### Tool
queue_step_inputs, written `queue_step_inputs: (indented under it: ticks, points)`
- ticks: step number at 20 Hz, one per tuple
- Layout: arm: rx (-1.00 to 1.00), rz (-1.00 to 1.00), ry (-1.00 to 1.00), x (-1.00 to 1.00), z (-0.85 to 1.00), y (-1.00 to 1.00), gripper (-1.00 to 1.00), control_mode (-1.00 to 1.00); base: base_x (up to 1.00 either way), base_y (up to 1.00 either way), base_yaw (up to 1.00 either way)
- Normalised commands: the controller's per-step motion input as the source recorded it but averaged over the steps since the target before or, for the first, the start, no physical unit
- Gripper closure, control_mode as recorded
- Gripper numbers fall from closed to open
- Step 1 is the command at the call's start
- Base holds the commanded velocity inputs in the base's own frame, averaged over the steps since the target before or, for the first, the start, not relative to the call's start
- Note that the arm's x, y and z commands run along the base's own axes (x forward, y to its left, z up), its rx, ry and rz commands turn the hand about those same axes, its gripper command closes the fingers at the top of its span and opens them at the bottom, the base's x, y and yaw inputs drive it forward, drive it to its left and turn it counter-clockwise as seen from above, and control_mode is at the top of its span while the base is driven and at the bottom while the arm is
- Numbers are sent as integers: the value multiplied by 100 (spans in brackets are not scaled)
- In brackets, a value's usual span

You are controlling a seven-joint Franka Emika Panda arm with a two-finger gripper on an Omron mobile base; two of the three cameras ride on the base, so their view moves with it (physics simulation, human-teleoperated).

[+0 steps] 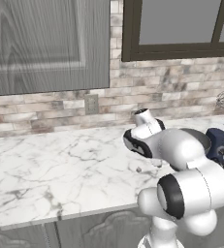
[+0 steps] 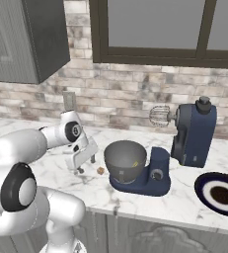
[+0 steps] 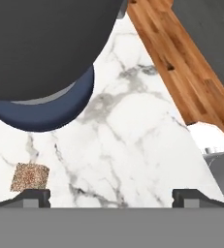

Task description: Add butter and sugar cubes to the stand mixer bowl and then turn on the stand mixer to begin making frosting.

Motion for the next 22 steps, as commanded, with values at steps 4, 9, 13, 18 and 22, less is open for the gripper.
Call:
queue_step_inputs:
  ticks: [4,9,13,18,22]
  points:
    - [0,-9,-5,0,-10,-18,-100,-100,0,0,0]
    - [-3,-2,-7,3,-11,-4,-100,-100,0,0,0]
    - [-2,0,-7,6,-13,-1,-100,-100,0,0,0]
    - [0,0,-6,0,-9,-1,-100,-100,0,0,0]
    - [0,0,-1,6,-6,-5,-100,-100,0,0,0]
